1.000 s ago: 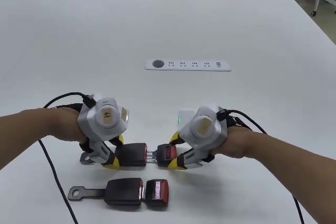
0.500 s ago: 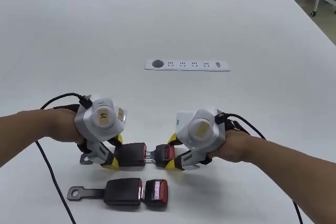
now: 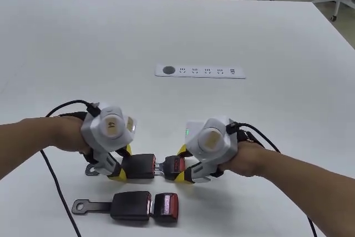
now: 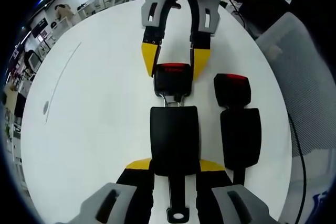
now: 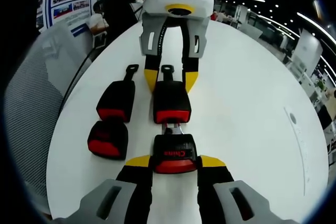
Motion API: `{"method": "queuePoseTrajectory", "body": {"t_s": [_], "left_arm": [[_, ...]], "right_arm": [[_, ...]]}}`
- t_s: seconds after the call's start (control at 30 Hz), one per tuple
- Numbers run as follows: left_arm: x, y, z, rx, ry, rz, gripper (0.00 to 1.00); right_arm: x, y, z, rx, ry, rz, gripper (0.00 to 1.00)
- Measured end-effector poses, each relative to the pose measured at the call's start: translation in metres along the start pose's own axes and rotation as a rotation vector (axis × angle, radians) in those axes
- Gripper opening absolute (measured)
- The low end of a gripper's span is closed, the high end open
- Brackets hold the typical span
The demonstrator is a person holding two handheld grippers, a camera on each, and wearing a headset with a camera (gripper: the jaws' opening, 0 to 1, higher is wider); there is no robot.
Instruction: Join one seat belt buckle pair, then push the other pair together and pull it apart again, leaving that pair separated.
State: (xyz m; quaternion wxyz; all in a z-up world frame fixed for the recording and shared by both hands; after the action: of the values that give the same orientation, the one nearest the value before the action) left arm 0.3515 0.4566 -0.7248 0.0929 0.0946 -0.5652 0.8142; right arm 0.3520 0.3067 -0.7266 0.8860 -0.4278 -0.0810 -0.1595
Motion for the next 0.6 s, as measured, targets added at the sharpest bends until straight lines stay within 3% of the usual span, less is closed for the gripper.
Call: {"method": "queuePoseTrajectory", "body": {"t_s": [0.27,0.37,0.6], "left_arm": [[0.0024,-0.0008,0.0023,0.005,-0.003,0.001,0.31],[-0.0049,0.0019,-0.0048,0.0,-0.001,-0.001,0.31],[0.0025,-0.0005,0.0013,0.0,-0.007,0.0,0.3]], "right_arm": [[0.0002,0.0008,0.0011,-0.005,0.004,0.004,0.28],[-0.0004,0.0011,0.0021,-0.006,0.003,0.005,0.28],[-0.0025,0.0068,0.0093,0.006,0.012,0.005,0.28]]}}
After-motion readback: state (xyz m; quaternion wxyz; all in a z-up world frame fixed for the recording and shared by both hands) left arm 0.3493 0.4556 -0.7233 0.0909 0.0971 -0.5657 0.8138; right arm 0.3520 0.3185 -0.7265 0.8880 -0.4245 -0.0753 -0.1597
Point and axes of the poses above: the centre of the closed fingertips' face, and the gripper's own axes: y roughly forward along the fingers, x roughly to its right, z roughly out of its top, the point moved 6 cm from there along -y, roughly backward along the fingers, and after that the axes turned 15 degrees about -z, right-handed, at the moved point
